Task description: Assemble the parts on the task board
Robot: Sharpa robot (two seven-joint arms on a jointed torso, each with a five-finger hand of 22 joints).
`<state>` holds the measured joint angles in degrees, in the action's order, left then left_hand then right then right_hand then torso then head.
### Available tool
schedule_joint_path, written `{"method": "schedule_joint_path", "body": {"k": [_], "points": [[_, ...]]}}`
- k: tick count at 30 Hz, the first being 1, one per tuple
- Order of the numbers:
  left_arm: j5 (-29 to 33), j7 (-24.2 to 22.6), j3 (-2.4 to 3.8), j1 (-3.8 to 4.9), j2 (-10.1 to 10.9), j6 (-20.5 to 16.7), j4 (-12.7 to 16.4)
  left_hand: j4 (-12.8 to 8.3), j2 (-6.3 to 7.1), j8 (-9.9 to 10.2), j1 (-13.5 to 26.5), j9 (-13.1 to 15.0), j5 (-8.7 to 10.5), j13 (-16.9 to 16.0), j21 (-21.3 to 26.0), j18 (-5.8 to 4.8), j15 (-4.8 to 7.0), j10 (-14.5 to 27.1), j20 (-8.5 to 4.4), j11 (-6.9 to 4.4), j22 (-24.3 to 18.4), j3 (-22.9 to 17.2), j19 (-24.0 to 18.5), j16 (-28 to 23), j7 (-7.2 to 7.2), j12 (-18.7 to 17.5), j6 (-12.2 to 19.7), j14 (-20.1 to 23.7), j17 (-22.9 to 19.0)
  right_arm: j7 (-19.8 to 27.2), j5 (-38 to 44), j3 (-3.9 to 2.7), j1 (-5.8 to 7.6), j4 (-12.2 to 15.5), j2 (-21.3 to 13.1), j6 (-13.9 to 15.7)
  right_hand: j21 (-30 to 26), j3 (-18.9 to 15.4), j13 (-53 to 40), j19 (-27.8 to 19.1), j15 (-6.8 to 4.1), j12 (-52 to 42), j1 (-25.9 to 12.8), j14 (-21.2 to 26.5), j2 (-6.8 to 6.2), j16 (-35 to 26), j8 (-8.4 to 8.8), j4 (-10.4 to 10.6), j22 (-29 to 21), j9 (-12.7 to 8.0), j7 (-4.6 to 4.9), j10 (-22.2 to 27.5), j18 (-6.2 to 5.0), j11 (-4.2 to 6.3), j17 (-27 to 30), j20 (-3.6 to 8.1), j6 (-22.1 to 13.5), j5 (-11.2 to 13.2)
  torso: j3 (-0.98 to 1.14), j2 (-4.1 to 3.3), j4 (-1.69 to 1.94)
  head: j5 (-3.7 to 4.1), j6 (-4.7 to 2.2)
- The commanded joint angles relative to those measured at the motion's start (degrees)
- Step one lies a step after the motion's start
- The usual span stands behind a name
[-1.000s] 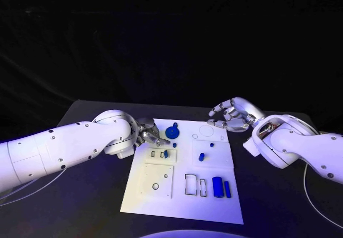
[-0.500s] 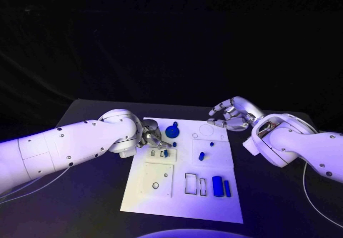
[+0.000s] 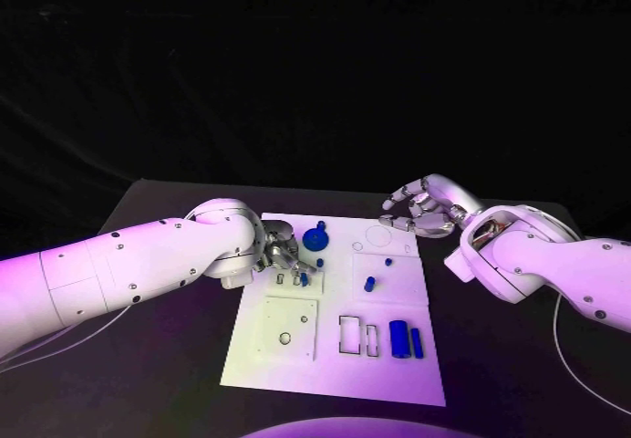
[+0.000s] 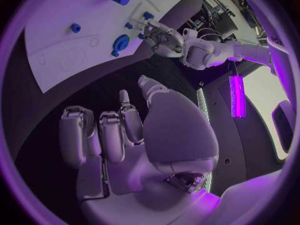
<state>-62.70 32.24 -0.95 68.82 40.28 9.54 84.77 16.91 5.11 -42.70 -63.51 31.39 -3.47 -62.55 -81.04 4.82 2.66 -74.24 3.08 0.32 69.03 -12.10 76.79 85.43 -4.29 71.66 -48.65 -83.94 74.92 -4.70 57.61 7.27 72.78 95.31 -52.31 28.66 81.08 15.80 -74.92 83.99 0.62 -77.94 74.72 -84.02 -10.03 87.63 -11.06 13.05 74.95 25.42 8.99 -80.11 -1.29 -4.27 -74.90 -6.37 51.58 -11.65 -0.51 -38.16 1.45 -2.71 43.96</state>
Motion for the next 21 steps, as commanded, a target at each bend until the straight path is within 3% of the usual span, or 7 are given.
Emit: {"method": "schedule_joint_path", "body": {"k": [1,21], "points": [[-0.24,0.22,-0.01,0.08,-0.34,1.53,-0.13,-0.09,0.12,-0.26,-0.63,0.09,0.25,0.03,-0.42,-0.45,0.51,-0.1,0.13,-0.19,0.13,-0.08,0.42,0.07,0.12,0.18,0.38,-3.63,7.45,-0.38,0.42,0.0,-0.04,-0.06,0.13,-0.93,-0.29,0.02,-3.03,0.24,-0.53,0.24,-0.53,-3.94,-0.02,-0.34,-0.36,0.31,9.71,0.05,-0.03,0.43,-1.12,0.07,-6.28,0.16,-0.28,-0.24,0.05,0.01,0.01,0.14,0.1],[0.16,-0.09,-0.09,0.08,-0.78,2.24,-0.62,-0.13,-0.37,0.03,-5.67,0.81,0.25,0.32,-0.85,-0.56,0.51,0.4,0.22,-0.2,0.91,-4.24,0.53,-0.06,0.11,-0.13,1.08,-3.55,7.26,-0.55,0.67,0.05,-0.2,-0.44,0.68,-1.24,-1.16,-0.09,-2.99,-0.27,-0.55,0.27,-0.55,-3.68,0.13,-0.73,-0.55,0.6,9.23,0.12,-0.05,0.46,-1.33,0.09,-5.28,0.18,-0.38,-0.38,0.11,0.09,0.04,0.12,0.46]]}}
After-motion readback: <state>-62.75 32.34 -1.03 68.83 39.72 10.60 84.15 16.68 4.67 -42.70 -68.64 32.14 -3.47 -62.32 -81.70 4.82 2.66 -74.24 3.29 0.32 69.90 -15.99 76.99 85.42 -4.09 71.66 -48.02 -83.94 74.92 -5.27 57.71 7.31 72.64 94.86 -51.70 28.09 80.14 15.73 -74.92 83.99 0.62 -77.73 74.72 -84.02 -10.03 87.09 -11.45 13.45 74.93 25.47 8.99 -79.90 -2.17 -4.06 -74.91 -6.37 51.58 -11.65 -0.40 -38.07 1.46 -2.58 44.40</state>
